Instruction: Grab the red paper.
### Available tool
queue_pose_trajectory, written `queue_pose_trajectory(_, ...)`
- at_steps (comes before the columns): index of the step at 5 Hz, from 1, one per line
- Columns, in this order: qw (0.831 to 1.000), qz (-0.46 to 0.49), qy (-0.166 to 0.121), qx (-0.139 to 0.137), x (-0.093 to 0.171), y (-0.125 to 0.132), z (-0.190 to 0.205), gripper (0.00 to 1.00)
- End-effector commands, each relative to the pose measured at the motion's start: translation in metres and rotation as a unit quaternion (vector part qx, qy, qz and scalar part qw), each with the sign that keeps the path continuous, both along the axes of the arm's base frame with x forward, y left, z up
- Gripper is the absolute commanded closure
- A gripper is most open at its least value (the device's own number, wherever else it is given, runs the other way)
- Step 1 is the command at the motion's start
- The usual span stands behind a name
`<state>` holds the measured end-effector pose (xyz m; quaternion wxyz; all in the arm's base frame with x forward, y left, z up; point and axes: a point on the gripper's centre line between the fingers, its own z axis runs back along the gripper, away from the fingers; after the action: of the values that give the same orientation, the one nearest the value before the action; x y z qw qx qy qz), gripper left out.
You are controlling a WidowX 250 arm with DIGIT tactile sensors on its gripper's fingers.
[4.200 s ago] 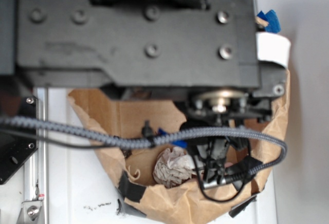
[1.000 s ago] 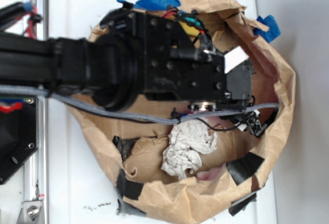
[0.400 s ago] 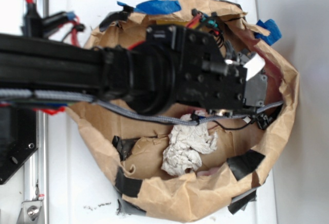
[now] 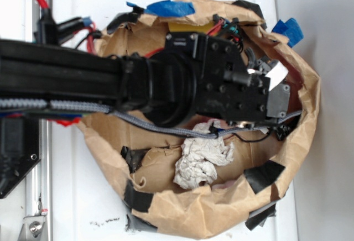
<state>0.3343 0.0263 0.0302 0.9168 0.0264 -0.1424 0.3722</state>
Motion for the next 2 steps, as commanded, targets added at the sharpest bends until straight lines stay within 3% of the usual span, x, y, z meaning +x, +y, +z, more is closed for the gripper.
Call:
queue_pose_trajectory(1,1.0,-0.009,-0.018,-0.004,0.0042,-0.0012,0.0087,1.0)
queue_pose_trajectory(2,1.0,-0.025,-0.011,-0.006,-0.0002,-0.0005,0.0151,1.0)
